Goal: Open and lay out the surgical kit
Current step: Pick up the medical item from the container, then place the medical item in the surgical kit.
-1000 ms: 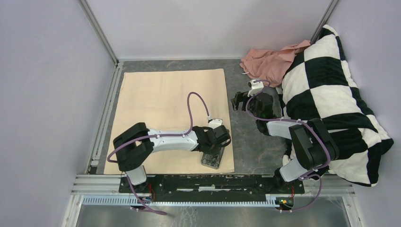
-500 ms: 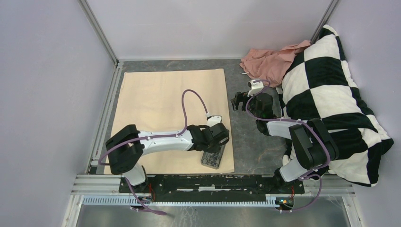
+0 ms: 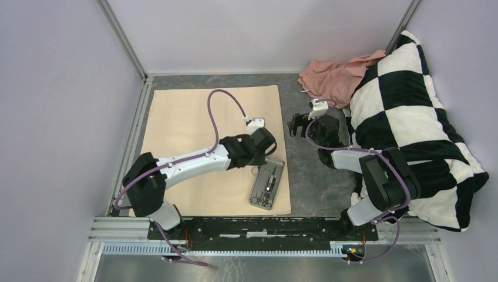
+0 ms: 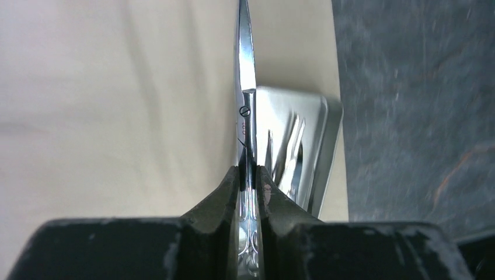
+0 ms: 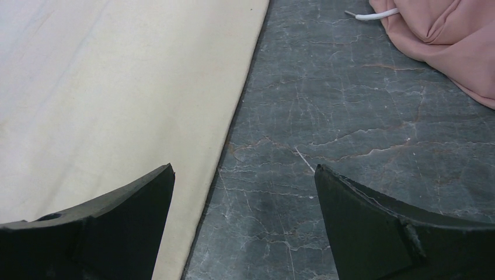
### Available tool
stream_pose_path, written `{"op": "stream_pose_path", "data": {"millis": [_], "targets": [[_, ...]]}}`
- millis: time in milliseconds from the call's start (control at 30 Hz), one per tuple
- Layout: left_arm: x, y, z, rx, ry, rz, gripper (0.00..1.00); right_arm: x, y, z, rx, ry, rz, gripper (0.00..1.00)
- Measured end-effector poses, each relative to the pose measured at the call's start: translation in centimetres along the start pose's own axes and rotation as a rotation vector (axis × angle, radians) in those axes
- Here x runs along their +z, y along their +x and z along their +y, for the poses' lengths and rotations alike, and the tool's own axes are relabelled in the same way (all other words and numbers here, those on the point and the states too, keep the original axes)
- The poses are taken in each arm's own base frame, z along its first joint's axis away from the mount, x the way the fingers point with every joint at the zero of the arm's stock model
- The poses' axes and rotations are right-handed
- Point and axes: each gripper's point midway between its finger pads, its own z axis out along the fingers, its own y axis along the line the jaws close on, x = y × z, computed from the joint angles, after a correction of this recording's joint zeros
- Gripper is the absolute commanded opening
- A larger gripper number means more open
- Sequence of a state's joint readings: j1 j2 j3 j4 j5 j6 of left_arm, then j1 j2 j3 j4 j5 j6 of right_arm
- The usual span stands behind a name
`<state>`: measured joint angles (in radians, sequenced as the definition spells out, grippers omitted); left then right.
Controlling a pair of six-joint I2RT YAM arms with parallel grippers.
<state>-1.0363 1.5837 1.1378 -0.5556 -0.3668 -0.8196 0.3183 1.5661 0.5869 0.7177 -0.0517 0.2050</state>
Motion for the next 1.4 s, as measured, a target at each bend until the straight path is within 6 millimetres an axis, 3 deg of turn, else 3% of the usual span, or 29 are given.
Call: {"op": "stream_pose_path", "data": {"millis": [133,267,433,533,767,933,1400], "targets": [[0.9,-6.1,1.5,-0.057,-0.045,-0.091,0.02,-0.1,-0.3,-0.3,0.0,0.016,-0.009,0.98],[3.0,-11.9,1.8,-0.067,-0.098,-0.173,0.02,-0.1,-0.5,-0.8,0.001,0.039,-0.016,0.98],[6.7,-15.9,1.0,-0.018,-0.15,-0.214,0.02,-0.1,-0.6,-1.8,0.009,0.066,-0.02,0.98],[9.1,-17.4,0.7,0.005,-0.177,-0.223,0.02,-0.2,-0.7,-2.2,0.015,0.077,-0.021,0.98],[14.5,-18.6,0.7,0.069,-0.228,-0.217,0.02,-0.2,-0.8,-3.2,0.026,0.096,-0.024,0.98],[17.1,-18.5,1.2,0.092,-0.248,-0.198,0.02,-0.2,-0.4,-3.9,0.04,0.103,-0.011,0.98],[19.7,-17.7,2.0,0.105,-0.256,-0.157,0.02,0.2,0.2,-4.5,0.084,0.098,0.006,0.98]]}}
